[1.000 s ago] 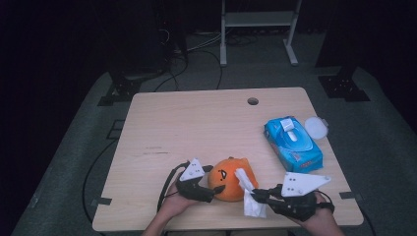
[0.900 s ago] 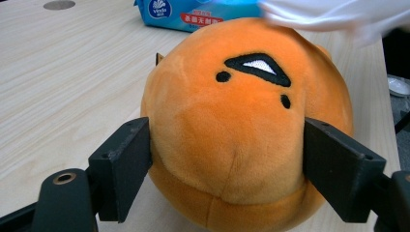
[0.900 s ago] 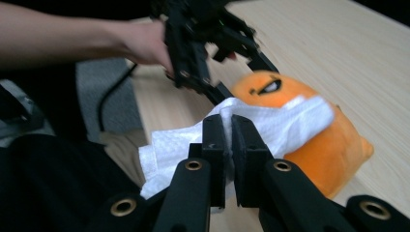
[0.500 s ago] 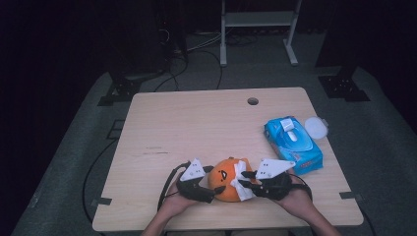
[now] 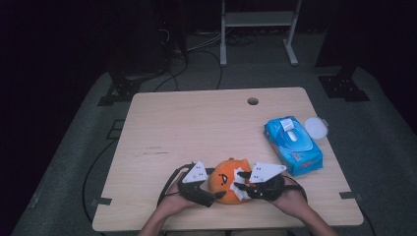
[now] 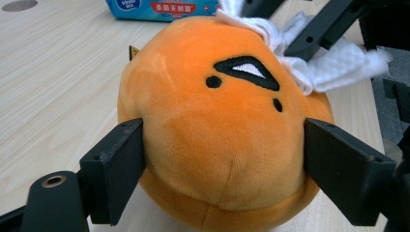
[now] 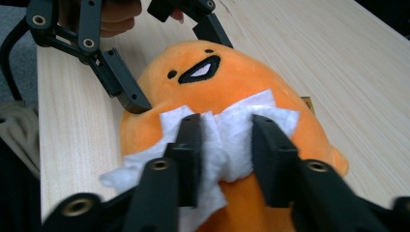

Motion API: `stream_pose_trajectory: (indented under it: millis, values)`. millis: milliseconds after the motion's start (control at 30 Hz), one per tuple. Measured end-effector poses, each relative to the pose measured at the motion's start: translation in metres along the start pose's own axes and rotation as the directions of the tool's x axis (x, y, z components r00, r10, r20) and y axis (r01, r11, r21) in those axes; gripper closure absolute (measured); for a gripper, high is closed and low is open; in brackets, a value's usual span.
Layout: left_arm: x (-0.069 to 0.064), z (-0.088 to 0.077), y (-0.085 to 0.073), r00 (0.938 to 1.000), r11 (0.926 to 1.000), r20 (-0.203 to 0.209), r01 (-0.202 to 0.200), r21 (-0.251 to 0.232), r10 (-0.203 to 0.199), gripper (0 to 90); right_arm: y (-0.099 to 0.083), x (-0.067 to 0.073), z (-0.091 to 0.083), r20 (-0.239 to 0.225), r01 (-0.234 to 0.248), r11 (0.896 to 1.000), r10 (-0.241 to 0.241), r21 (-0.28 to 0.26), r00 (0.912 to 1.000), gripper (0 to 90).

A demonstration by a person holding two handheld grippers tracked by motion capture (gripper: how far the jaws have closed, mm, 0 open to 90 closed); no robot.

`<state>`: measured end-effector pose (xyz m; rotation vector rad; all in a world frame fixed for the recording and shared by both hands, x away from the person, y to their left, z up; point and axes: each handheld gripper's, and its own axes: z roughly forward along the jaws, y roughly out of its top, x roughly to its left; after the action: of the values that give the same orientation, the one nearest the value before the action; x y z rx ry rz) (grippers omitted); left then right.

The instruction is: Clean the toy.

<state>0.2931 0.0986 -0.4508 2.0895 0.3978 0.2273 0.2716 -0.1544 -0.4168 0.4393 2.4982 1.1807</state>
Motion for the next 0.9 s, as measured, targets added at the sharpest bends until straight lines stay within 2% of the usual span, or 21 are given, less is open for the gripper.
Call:
stream_pose_trajectory:
  millis: [167, 200, 300, 367, 400, 433, 500, 567, 600, 633, 700, 767, 833, 900]
  values:
    - [0.003, 0.0, 0.001, 0.999, 0.9992, -0.02, 0.04, -0.003, -0.04, 23.4, 0.001, -0.002, -0.008, 0.029, 0.006, 1.0, -0.006, 0.008, 0.9996, 75.7]
    - [0.004, 0.001, 0.001, 0.998, 0.9981, -0.019, 0.06, -0.009, -0.06, 23.5, -0.001, -0.004, -0.012, 0.03, -0.003, 1.0, 0.003, 0.008, 0.9995, 77.4]
    - [0.007, 0.002, -0.001, 0.9969, 0.997, -0.015, 0.077, -0.014, -0.077, 23.4, -0.006, -0.007, -0.019, 0.043, -0.022, 1.0, 0.021, 0.022, 0.9988, 78.2]
    - [0.008, 0.002, -0.001, 0.9962, 0.9962, -0.016, 0.086, -0.016, -0.086, 23.4, -0.01, -0.008, -0.023, 0.068, -0.037, 0.999, 0.035, 0.03, 0.9971, 78.3]
    - [0.01, 0.003, -0.001, 0.9939, 0.994, -0.02, 0.108, -0.018, -0.108, 23.4, -0.012, -0.008, -0.024, 0.076, -0.044, 0.998, 0.041, 0.036, 0.9962, 78.5]
    - [0.011, 0.004, 0.001, 0.9903, 0.991, -0.041, 0.132, -0.021, -0.133, 23.3, -0.012, -0.008, -0.025, 0.077, -0.046, 0.998, 0.044, 0.03, 0.9961, 79.0]
    - [0.012, 0.007, 0.003, 0.9869, 0.9891, -0.067, 0.145, -0.027, -0.147, 22.5, -0.007, -0.001, -0.024, 0.075, -0.028, 1.0, 0.028, 0.004, 0.9968, 79.4]
    - [0.014, 0.008, 0.004, 0.9824, 0.9857, -0.084, 0.165, -0.036, -0.167, 22.2, -0.002, 0.007, -0.019, 0.053, -0.007, 1.0, 0.008, -0.005, 0.9985, 79.3]
    - [0.015, 0.008, 0.005, 0.9818, 0.9858, -0.089, 0.165, -0.032, -0.167, 21.9, 0.0, 0.011, -0.016, 0.051, 0.005, 1.0, -0.005, -0.002, 0.9987, 79.2]
    - [0.015, 0.006, 0.005, 0.9854, 0.9886, -0.082, 0.146, -0.036, -0.149, 20.5, 0.001, 0.014, -0.013, 0.064, 0.029, 1.0, -0.03, 0.012, 0.9975, 79.2]
    - [0.014, 0.001, 0.006, 0.9907, 0.9895, -0.051, 0.122, -0.077, -0.127, 19.5, -0.001, 0.013, -0.01, 0.079, 0.042, 0.999, -0.044, 0.026, 0.9959, 79.1]
    - [0.011, -0.002, 0.008, 0.9954, 0.9904, -0.025, 0.09, -0.105, -0.093, 19.6, -0.004, 0.006, -0.011, 0.071, 0.008, 1.0, -0.009, 0.015, 0.9974, 79.0]
    - [0.008, 0.002, 0.008, 0.9967, 0.9946, -0.035, 0.07, -0.076, -0.073, 20.7, -0.006, 0.0, -0.012, 0.066, -0.037, 0.999, 0.037, -0.002, 0.9972, 79.1]
    - [0.007, 0.005, 0.008, 0.9963, 0.9958, -0.049, 0.067, -0.062, -0.07, 23.9, -0.005, -0.001, -0.012, 0.057, -0.057, 0.998, 0.058, -0.017, 0.9967, 79.1]
